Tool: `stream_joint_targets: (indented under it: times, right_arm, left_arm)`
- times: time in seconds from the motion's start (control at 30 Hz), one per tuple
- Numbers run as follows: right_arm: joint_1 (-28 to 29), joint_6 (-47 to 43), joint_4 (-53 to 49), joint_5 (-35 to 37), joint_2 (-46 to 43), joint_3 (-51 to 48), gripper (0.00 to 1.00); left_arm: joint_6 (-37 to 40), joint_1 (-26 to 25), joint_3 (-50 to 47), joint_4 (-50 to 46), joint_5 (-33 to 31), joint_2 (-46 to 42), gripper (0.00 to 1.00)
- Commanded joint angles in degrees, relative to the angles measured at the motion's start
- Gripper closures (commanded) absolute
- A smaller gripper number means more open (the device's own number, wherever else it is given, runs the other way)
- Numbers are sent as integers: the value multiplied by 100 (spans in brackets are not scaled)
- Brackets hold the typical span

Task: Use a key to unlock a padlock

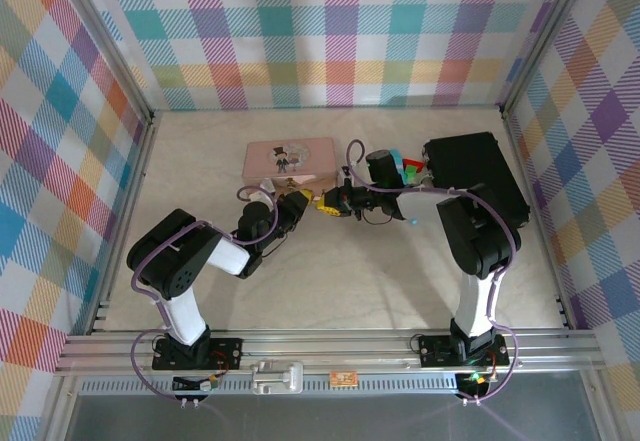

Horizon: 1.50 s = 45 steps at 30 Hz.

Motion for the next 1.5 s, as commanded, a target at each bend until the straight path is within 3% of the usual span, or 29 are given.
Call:
stream_joint_targets:
  times: [0.0, 0.27, 0.37, 0.53, 0.73, 0.9, 1.1, 1.3, 1.4, 1.47]
  right_arm:
    - [-141, -16, 78, 577, 143, 411, 100]
    - [-182, -337, 177, 675, 289, 480, 100]
    - [-225, -702, -220, 853, 276, 586, 100]
    - [-288, -596, -70, 926, 236, 561, 100]
    - [-79, 398, 803, 1228, 337, 356, 100]
    - [-31, 1739, 1956, 1377, 353, 11, 100]
    - [506, 1890, 1597, 1770, -114, 147, 100]
    - [394, 2043, 1766, 2001, 72, -72, 100]
    - [346, 2928, 2655, 1856, 274, -273, 100]
    - [308, 4358, 3925, 1505, 522, -391, 100]
  left_arm:
    - [341, -335, 157, 680, 1643, -215, 100]
    - [411, -323, 277, 680, 2133, -189, 100]
    - [393, -273, 300, 687, 2314, -189, 100]
    - [415, -244, 232, 671, 2569, -183, 100]
    - [421, -305, 264, 680, 2558, -43, 100]
    - [525, -295, 253, 680, 2456, 119, 100]
    - [499, -288, 251, 682, 2100, 235, 100]
    - [561, -288, 194, 684, 2071, 130, 100]
    - [862, -232, 236, 716, 2315, 144, 100]
    - [1089, -184, 251, 769, 2455, 165, 100]
